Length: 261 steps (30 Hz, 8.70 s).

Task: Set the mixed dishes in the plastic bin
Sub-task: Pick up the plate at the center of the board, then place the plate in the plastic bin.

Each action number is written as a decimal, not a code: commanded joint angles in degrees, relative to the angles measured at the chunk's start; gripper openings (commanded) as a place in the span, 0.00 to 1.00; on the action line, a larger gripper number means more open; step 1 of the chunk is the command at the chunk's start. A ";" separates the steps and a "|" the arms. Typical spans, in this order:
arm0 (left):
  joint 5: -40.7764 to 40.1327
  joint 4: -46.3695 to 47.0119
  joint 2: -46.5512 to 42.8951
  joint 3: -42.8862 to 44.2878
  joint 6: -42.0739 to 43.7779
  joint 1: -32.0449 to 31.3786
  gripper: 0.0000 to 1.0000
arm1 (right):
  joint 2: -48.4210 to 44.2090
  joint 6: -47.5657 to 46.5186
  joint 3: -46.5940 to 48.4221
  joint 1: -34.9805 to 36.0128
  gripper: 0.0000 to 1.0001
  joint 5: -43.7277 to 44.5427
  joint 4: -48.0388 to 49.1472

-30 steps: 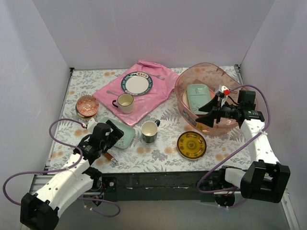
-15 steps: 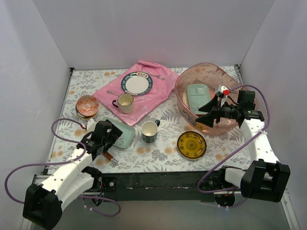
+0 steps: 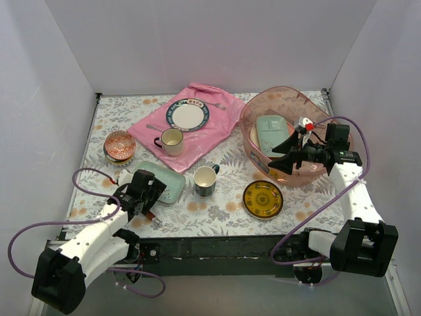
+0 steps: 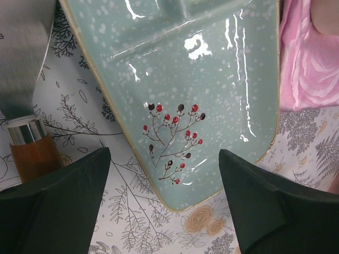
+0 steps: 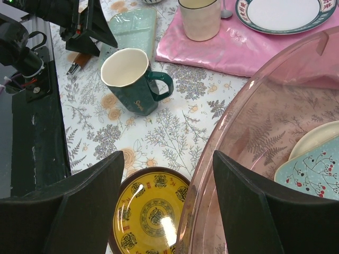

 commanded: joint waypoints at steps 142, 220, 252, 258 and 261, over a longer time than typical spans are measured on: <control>5.27 50.55 13.17 23.84 22.97 -24.59 0.00 | 7.88 50.30 16.45 23.18 0.14 25.38 8.68; -11.61 18.04 -15.84 9.87 54.70 -24.33 0.98 | 61.49 20.34 64.71 -3.45 0.20 27.58 -20.41; -11.97 18.21 -15.75 9.96 54.87 -24.33 0.98 | 60.97 17.96 64.27 -3.45 0.73 35.32 -20.68; -11.97 18.03 -16.18 9.87 54.87 -24.33 0.98 | 59.65 17.09 63.57 -3.45 0.83 36.90 -20.94; -11.97 18.12 -16.45 9.96 54.79 -24.33 0.98 | 59.03 16.73 63.39 -3.45 0.85 37.69 -21.03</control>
